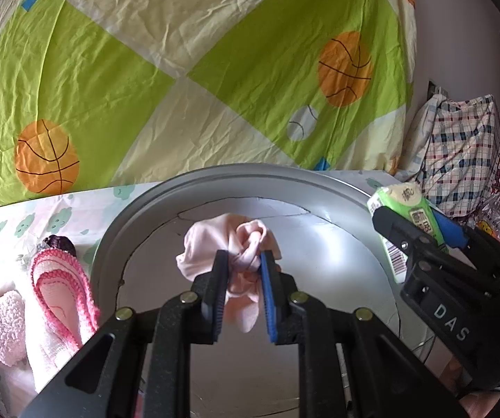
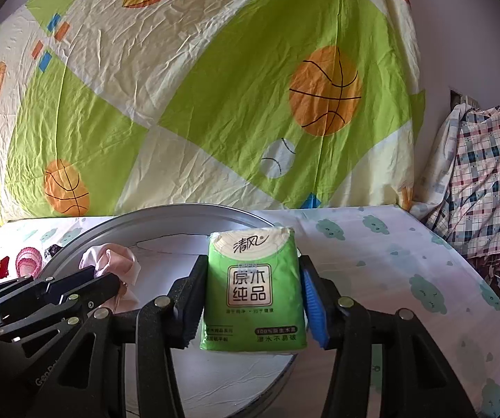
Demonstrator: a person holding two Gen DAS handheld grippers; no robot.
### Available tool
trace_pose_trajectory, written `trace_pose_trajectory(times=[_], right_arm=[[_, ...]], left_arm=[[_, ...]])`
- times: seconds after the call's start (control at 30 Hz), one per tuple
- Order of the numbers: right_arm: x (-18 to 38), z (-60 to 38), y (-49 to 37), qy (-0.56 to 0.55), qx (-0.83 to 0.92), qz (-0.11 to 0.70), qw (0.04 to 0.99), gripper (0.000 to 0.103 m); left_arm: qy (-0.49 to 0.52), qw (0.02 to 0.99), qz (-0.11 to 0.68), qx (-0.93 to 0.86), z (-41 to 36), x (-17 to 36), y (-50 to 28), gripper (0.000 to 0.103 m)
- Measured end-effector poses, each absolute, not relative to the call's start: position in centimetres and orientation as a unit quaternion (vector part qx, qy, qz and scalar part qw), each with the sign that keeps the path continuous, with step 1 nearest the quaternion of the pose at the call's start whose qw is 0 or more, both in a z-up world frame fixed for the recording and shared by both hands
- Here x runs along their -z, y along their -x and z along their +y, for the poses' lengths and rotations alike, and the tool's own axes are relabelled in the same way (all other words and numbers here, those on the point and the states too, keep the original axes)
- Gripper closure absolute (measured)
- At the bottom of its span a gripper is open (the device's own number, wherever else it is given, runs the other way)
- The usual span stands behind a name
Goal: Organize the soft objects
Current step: 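Release the tissue pack and pink cloth into the tin with both grippers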
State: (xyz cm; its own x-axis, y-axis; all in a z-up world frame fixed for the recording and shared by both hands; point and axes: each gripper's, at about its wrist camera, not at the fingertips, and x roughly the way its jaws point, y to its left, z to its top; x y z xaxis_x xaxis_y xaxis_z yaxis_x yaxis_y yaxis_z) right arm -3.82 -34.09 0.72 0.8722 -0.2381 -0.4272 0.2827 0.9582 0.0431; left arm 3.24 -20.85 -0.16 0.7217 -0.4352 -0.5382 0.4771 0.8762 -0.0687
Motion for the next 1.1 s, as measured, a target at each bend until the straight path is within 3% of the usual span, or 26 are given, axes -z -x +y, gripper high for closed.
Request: trace_pose_trajectory(times=[0.03, 0.13, 0.2, 0.27, 0.43, 1.1], right_arm=[[-0.7, -34.1, 3.9, -0.052, 0.135, 0.214, 0.966, 0.047], [-0.9, -34.1, 4.2, -0.056, 0.144, 0.205, 0.967, 0.018], [-1.0, -34.2, 4.7, -0.063, 0.149, 0.190, 0.968, 0.016], [-1.1, -34.4, 4.9, -0.069, 0.152, 0.183, 0.969, 0.016], [-1.3, -35.3, 5.5, -0.094, 0.162, 0.171, 0.967, 0.016], [-1.5, -36.2, 7.1, -0.116, 0.191, 0.148, 0.963, 0.016]], left_arm=[[-0.039, 0.928, 0.280, 0.244, -20.8, 0.2, -3.3, 0.086], [-0.045, 0.930, 0.277, 0.237, -20.7, 0.3, -3.2, 0.077], [-0.048, 0.933, 0.272, 0.232, -20.6, 0.2, -2.9, 0.057], [-0.050, 0.936, 0.265, 0.227, -20.5, 0.0, -2.5, 0.026], [-0.056, 0.955, 0.216, 0.198, -19.4, -1.1, -0.8, 0.001], [-0.033, 0.962, 0.201, 0.181, -16.2, -1.1, 0.5, 0.000]])
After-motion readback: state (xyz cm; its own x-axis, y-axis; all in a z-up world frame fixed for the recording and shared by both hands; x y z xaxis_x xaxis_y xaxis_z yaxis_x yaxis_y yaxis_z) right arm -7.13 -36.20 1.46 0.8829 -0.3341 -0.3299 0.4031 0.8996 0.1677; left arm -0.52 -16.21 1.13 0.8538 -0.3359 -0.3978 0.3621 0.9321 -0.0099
